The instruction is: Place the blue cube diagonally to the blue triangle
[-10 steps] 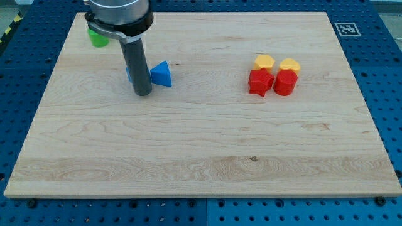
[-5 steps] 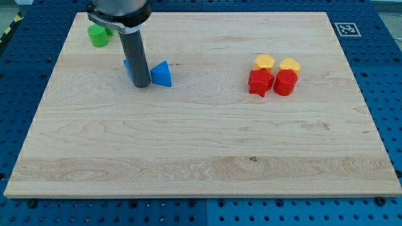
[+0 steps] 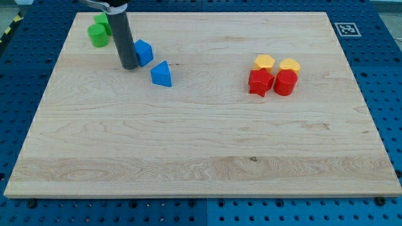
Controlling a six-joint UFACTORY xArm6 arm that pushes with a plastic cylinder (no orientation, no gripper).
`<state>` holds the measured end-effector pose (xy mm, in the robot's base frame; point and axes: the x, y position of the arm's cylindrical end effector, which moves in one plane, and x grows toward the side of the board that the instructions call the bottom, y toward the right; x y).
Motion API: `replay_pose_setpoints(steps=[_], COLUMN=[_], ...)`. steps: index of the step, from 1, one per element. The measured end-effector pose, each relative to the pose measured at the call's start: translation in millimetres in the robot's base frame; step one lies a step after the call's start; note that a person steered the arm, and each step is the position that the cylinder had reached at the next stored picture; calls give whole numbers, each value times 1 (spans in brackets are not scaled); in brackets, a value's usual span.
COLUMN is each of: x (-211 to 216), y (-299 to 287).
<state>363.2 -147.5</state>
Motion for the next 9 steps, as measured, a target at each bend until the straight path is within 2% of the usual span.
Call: replay_pose_setpoints(steps=[2, 4, 8, 9], x=[-1, -31, -20, -49], y=[10, 13, 73, 64])
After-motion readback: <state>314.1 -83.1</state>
